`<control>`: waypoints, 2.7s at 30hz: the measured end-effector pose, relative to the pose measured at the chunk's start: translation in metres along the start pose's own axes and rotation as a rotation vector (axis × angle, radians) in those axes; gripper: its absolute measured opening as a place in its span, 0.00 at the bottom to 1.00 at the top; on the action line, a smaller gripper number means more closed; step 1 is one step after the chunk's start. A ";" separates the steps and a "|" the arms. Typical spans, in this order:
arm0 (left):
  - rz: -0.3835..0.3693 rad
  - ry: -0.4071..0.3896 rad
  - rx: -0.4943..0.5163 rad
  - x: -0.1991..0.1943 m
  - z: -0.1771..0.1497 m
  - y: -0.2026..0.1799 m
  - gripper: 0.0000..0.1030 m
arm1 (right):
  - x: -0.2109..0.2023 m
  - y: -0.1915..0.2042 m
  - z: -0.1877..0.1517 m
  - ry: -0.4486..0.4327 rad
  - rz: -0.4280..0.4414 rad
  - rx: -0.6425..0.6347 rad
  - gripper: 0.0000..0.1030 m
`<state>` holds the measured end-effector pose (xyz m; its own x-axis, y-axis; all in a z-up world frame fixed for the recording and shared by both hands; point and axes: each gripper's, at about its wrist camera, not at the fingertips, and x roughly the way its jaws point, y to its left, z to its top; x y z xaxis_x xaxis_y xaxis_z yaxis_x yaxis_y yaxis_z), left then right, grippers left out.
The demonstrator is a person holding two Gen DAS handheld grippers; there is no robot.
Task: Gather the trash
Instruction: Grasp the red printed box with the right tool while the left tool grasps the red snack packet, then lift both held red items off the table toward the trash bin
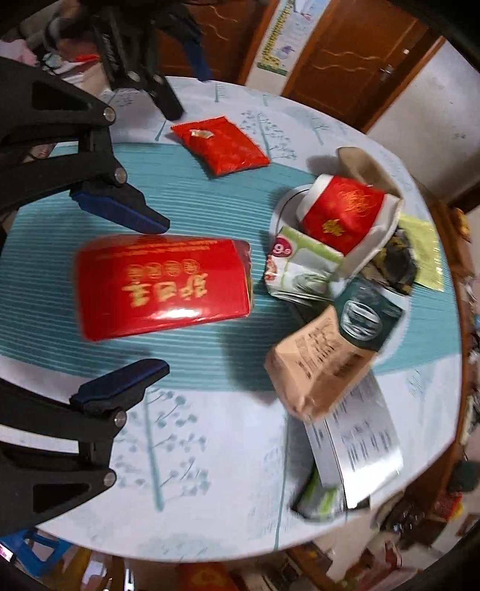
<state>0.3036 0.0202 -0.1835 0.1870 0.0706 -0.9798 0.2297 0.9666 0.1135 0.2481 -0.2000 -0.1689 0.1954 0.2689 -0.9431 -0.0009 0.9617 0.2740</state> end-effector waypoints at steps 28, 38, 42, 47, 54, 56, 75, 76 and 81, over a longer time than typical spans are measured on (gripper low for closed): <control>-0.117 0.006 -0.163 0.006 0.020 0.001 0.04 | 0.007 -0.020 -0.002 0.053 0.135 -0.099 0.44; -0.127 -0.127 -0.152 -0.074 -0.042 -0.009 0.04 | -0.030 -0.002 -0.034 -0.004 0.142 -0.068 0.44; -0.137 -0.202 -0.142 -0.108 -0.069 0.009 0.04 | -0.051 0.009 -0.053 -0.047 0.149 -0.033 0.44; -0.153 -0.292 -0.091 -0.152 -0.107 0.020 0.04 | -0.076 0.032 -0.085 -0.102 0.151 -0.005 0.44; -0.179 -0.391 -0.027 -0.196 -0.169 0.035 0.04 | -0.108 0.068 -0.142 -0.197 0.143 0.048 0.44; -0.195 -0.410 -0.021 -0.204 -0.188 0.038 0.04 | -0.118 0.079 -0.163 -0.229 0.136 0.063 0.44; -0.315 -0.268 0.061 -0.168 -0.307 0.021 0.05 | -0.120 0.128 -0.303 -0.145 0.057 0.112 0.44; -0.315 -0.255 0.064 -0.162 -0.308 0.017 0.05 | -0.117 0.125 -0.305 -0.134 0.056 0.115 0.44; -0.318 -0.188 0.082 -0.107 -0.317 -0.011 0.05 | -0.065 0.097 -0.315 -0.044 0.065 0.180 0.44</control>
<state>-0.0213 0.0799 -0.1322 0.2638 -0.2838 -0.9219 0.3786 0.9095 -0.1716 -0.0741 -0.1074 -0.1400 0.2432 0.3234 -0.9145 0.1594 0.9166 0.3666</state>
